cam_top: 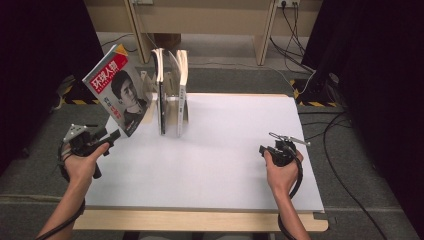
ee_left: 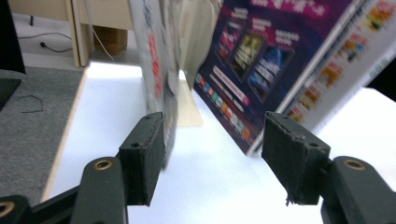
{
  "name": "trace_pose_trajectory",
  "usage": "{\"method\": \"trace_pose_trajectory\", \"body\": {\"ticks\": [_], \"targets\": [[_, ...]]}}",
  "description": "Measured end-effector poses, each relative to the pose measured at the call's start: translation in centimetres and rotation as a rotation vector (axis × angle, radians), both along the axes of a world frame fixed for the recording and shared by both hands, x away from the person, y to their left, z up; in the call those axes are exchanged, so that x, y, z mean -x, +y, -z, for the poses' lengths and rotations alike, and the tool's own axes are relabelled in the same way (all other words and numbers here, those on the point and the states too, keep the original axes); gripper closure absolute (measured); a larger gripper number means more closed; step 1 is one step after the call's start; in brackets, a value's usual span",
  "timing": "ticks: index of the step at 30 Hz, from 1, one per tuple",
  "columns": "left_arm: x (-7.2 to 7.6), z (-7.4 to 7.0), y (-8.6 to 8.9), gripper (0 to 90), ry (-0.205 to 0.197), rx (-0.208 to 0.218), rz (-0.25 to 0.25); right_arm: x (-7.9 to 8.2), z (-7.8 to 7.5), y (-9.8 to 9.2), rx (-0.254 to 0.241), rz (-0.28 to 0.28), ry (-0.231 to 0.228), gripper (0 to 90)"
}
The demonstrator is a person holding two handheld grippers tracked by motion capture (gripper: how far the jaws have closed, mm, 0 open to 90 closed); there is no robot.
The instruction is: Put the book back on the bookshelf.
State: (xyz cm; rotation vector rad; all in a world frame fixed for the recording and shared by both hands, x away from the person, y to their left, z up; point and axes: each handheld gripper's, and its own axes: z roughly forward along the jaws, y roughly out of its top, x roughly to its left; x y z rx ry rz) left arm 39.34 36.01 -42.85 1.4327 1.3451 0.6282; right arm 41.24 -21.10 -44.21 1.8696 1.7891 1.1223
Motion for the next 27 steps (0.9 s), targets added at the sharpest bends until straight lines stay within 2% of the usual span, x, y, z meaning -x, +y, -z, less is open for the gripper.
{"method": "trace_pose_trajectory", "body": {"ticks": [4, 6, 10, 15, 18, 21, 22, 26, 27], "targets": [[0.8, 1.1, -0.6, 38.5, 0.013, -0.003, 0.015, 0.1, 0.1, -0.2, 0.008, 0.0, -0.011, 64.5], [1.2, 1.6, -0.9, 38.4, 0.018, -0.023, 0.021, 0.2, 0.2, -0.2, 0.003, 0.005, -0.006, 64.3], [2.0, 2.8, -1.2, 38.5, 0.037, -0.016, 0.03, 0.4, 0.3, -0.4, 0.008, 0.004, -0.01, 63.7], [3.0, 4.7, -1.4, 38.6, 0.054, -0.027, 0.037, 0.8, 0.9, -0.9, 0.018, 0.013, -0.01, 62.7], [3.2, 5.1, -1.4, 38.9, 0.059, -0.008, 0.039, 1.1, 1.3, -1.0, 0.015, 0.022, -0.003, 62.5], [3.3, 5.5, -1.2, 39.2, 0.049, -0.01, 0.037, 1.2, 1.6, -1.1, 0.019, 0.021, -0.004, 62.3], [3.4, 5.6, -1.3, 39.1, 0.052, -0.001, 0.041, 1.4, 1.8, -1.2, 0.007, 0.028, 0.001, 62.1], [3.6, 5.8, -1.6, 39.1, 0.05, -0.022, 0.042, 1.8, 2.0, -1.3, 0.003, 0.034, -0.005, 61.4], [3.7, 5.9, -1.6, 39.1, 0.05, -0.016, 0.039, 1.9, 2.1, -1.3, 0.004, 0.035, -0.011, 61.0]]}}
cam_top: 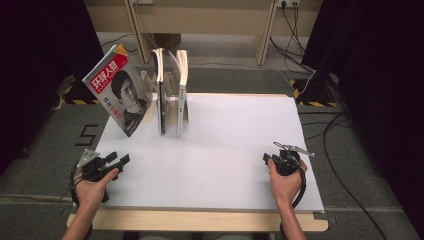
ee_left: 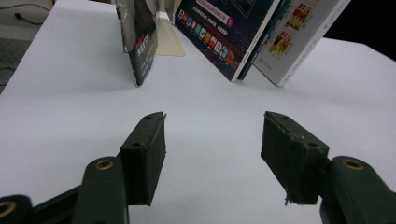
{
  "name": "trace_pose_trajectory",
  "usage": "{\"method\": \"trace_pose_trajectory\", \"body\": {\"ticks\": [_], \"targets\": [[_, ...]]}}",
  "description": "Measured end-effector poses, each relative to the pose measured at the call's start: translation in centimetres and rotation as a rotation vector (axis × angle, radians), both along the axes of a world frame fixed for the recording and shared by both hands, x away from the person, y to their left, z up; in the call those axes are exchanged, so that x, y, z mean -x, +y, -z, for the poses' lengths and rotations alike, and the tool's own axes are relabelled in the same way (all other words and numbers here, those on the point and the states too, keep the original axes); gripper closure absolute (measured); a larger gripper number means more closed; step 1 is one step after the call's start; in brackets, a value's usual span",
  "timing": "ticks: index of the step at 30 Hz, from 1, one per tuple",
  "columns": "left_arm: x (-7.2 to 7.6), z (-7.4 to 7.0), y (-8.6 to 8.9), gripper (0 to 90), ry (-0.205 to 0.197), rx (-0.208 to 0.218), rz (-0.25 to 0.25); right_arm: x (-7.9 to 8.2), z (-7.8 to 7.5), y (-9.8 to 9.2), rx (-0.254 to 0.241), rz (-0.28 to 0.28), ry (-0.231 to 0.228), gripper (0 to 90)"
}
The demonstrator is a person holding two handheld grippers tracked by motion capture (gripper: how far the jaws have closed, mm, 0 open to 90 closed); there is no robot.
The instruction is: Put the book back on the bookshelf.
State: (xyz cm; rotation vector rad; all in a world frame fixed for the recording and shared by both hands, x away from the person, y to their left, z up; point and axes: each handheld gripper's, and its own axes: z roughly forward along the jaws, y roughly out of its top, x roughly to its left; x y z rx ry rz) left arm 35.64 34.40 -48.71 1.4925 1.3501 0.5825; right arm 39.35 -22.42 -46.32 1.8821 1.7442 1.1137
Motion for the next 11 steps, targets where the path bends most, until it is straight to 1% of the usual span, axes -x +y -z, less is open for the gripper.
{"method": "trace_pose_trajectory", "body": {"ticks": [1, 2, 3, 4, 6, 7, 8, 11], "targets": [[0.09, 0.08, -0.01, 39.1, 0.0, 0.007, -0.005, 0.1, 0.07, -0.02, -0.004, -0.002, -0.002, 60.6], [0.19, 0.12, 0.01, 39.1, 0.001, 0.013, -0.009, 0.25, 0.13, 0.03, -0.018, 0.004, -0.003, 60.1], [0.31, 0.11, 0.06, 39.1, 0.001, 0.018, -0.012, 0.37, 0.21, -0.01, -0.035, 0.002, -0.008, 59.4], [0.4, 0.07, 0.13, 39.1, 0.0, 0.022, -0.012, 0.45, 0.28, -0.02, -0.042, -0.003, -0.02, 59.1], [0.57, 0.0, 0.32, 38.7, -0.009, 0.017, -0.019, 0.54, 0.26, 0.2, -0.032, -0.008, -0.024, 58.3], [0.69, -0.02, 0.45, 38.3, -0.012, 0.012, -0.024, 0.61, 0.27, 0.31, -0.044, 0.0, -0.021, 58.1], [0.8, 0.0, 0.58, 37.8, -0.014, 0.016, -0.026, 0.66, 0.45, 0.22, -0.026, -0.004, -0.025, 58.0], [0.98, 0.22, 0.85, 37.5, -0.012, 0.025, -0.034, 0.75, 0.6, 0.26, -0.015, -0.002, -0.031, 57.8]]}}
